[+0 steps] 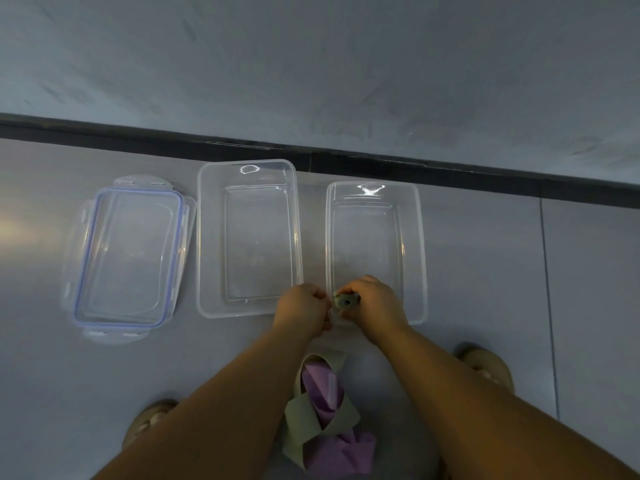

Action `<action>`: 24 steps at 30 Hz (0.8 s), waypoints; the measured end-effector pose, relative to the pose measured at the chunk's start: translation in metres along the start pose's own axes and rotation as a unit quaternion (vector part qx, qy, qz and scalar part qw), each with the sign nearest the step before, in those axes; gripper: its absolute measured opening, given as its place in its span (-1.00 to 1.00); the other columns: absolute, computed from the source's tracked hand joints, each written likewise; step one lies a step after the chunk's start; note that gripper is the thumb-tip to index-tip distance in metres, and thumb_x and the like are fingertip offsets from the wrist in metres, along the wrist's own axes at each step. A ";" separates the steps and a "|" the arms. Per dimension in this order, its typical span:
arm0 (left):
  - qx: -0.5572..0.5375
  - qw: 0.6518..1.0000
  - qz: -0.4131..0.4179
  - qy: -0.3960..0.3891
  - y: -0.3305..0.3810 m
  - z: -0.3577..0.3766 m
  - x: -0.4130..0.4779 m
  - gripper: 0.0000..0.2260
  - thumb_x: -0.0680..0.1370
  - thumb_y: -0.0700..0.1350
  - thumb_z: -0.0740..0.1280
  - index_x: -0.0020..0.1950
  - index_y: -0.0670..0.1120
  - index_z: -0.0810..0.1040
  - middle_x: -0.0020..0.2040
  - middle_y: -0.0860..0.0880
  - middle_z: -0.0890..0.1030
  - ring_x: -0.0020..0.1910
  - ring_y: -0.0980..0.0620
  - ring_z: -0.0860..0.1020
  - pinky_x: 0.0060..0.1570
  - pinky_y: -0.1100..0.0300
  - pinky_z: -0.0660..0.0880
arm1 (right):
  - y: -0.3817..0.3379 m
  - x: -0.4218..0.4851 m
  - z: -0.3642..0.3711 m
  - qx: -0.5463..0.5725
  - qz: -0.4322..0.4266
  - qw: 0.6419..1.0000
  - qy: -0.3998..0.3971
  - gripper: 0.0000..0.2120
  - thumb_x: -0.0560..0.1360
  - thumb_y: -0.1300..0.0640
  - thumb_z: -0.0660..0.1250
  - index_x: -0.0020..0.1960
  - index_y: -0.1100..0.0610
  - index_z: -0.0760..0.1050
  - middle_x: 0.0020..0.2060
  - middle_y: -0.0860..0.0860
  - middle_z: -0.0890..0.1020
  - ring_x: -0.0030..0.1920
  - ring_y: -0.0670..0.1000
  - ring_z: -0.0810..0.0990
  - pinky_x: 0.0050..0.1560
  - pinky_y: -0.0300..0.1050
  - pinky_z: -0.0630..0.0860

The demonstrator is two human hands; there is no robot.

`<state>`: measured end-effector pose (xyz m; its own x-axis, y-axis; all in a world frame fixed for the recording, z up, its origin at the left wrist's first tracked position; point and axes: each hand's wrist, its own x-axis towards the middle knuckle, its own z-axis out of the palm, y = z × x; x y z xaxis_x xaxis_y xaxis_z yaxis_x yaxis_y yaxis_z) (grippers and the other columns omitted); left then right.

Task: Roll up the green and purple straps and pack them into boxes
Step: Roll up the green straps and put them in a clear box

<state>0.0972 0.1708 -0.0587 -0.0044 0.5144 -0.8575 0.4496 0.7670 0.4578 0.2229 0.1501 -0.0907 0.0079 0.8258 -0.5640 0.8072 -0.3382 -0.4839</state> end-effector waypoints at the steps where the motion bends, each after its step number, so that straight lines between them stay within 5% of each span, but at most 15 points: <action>1: 0.002 1.000 0.001 0.000 0.000 0.000 0.000 -0.81 0.55 -0.24 0.26 -0.25 -0.04 0.46 -0.34 -0.13 0.54 -0.33 -0.12 0.58 -0.23 0.09 0.52 | 0.000 0.001 -0.001 -0.002 -0.003 1.000 -0.009 -0.75 0.38 0.17 0.43 0.06 0.10 0.59 0.03 0.07 0.54 0.01 0.08 0.53 0.00 -0.10 0.46; 12: -0.010 1.000 -0.002 0.001 0.000 0.000 0.002 -0.80 0.55 -0.24 0.27 -0.26 -0.05 0.45 -0.35 -0.13 0.54 -0.36 -0.10 0.56 -0.17 0.06 0.55 | -0.003 0.002 -0.008 -0.034 -0.022 0.996 -0.082 -0.69 0.52 0.13 0.26 0.25 0.09 0.51 0.14 0.13 0.49 0.11 0.13 0.50 0.14 -0.09 0.43; 24: -0.001 1.000 0.007 0.000 -0.003 0.000 0.002 -0.82 0.55 -0.22 0.27 -0.24 -0.06 0.47 -0.35 -0.13 0.55 -0.33 -0.12 0.57 -0.14 0.03 0.56 | -0.008 0.000 -0.004 0.037 0.083 0.996 0.004 -0.67 0.44 0.15 0.39 0.15 0.15 0.41 0.09 0.11 0.51 0.07 0.12 0.50 -0.01 -0.06 0.45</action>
<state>0.0955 0.1697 -0.0621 0.0024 0.5243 -0.8515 0.4480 0.7607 0.4697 0.2194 0.1544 -0.0839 0.1419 0.7595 -0.6348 0.7491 -0.5016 -0.4326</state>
